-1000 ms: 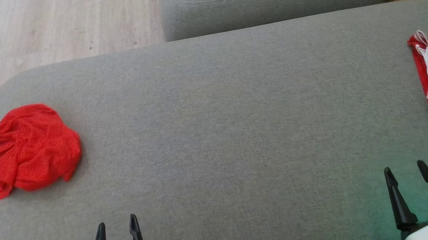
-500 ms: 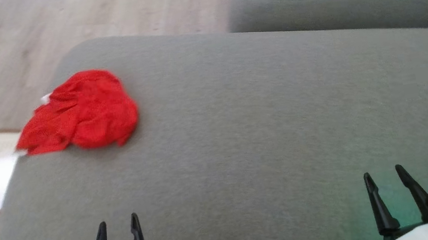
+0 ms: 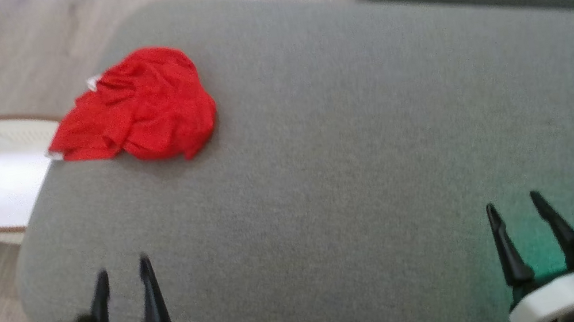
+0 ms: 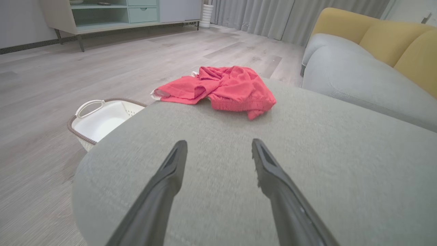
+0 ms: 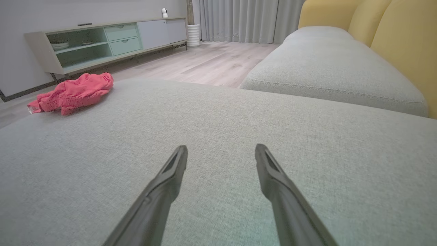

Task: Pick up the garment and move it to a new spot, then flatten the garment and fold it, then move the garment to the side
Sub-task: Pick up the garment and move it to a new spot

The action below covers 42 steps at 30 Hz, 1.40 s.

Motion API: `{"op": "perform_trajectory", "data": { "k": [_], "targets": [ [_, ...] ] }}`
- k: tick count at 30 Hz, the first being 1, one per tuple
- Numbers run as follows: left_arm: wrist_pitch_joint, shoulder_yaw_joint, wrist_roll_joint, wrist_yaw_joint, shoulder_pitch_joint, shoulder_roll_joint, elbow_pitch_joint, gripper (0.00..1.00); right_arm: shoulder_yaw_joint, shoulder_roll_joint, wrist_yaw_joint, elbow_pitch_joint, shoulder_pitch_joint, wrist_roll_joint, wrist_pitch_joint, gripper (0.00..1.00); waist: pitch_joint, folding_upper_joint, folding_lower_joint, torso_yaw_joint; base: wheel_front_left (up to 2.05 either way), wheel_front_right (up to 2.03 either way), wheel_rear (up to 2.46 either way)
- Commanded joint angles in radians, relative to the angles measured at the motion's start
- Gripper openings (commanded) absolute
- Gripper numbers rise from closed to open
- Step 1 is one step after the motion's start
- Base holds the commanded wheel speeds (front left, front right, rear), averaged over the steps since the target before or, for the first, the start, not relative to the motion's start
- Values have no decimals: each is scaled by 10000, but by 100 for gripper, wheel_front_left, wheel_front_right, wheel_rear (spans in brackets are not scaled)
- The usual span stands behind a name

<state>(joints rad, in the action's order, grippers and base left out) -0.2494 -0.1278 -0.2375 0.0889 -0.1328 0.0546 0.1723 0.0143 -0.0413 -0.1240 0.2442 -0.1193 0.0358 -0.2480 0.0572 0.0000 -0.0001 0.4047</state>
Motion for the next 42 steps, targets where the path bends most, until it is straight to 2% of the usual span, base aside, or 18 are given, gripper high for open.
{"op": "perform_trajectory", "data": {
  "k": [1, 3, 9, 12, 18, 23, 24, 25, 30, 34, 38, 42],
  "targets": [
    [-114, 494, -225, -197, 1355, 0, -10, 100, 65, -89, -67, -414, 696, -265, -105, 100, 1060, 0, 1, -334, 0, 0, 0],
    [-69, 557, -329, -298, 1776, 64, 146, 100, 13, -89, -67, -474, 805, -385, -73, 100, 1360, 0, 1, -399, 0, 0, 0],
    [986, 970, -952, -703, 4865, 583, 1281, 100, -274, -89, -67, -967, 1394, -1068, 218, 100, 3036, 0, 1, -647, 0, 0, 0],
    [1899, 955, -1013, -875, 6853, 1036, 2605, 100, -272, -89, -67, -1255, 1726, -1410, 394, 100, 3813, 0, 1, -849, 0, 0, 0],
    [3284, 919, -1197, -896, 8912, 1292, 5242, 100, -244, -89, -67, -1501, 1986, -1645, 546, 100, 4303, 0, 1, -1210, 0, 0, 0],
    [3983, 676, -1127, -998, 9741, 1427, 7111, 100, -258, -89, -67, -1510, 1971, -1623, 602, 100, 4186, 0, 1, -1494, 0, 0, 0],
    [4056, 636, -1127, -1054, 9840, 1446, 7391, 41, -265, -89, -67, -1498, 1963, -1588, 599, 100, 4120, 0, 1, -1542, 0, 0, 0],
    [4045, 614, -1128, -1104, 9943, 1476, 7597, 0, -281, -89, -67, -1486, 1959, -1531, 586, 100, 4046, 0, 1, -1584, 0, 0, 0],
    [3674, 545, -1137, -1371, 10273, 1695, 7985, 0, -240, -89, -67, -1212, 1835, -1125, 443, 100, 3361, 0, 1, -1752, 0, 0, 0],
    [3424, 276, -1078, -1738, 10563, 1762, 7358, 0, -229, -89, -67, -909, 1653, -804, 300, 100, 2737, 0, 1, -1805, 0, 0, 0],
    [3722, -284, -1222, -2067, 10421, 1492, 5819, 0, -203, -89, -67, -585, 1456, -456, 144, 100, 2060, 0, 1, -1954, 0, 0, 0],
    [4728, -1051, -1725, -2168, 9650, 1140, 3352, 0, -122, -89, -67, -307, 1302, -92, 25, 100, 1544, 0, 1, -2220, 0, 0, 0]
  ]
}}
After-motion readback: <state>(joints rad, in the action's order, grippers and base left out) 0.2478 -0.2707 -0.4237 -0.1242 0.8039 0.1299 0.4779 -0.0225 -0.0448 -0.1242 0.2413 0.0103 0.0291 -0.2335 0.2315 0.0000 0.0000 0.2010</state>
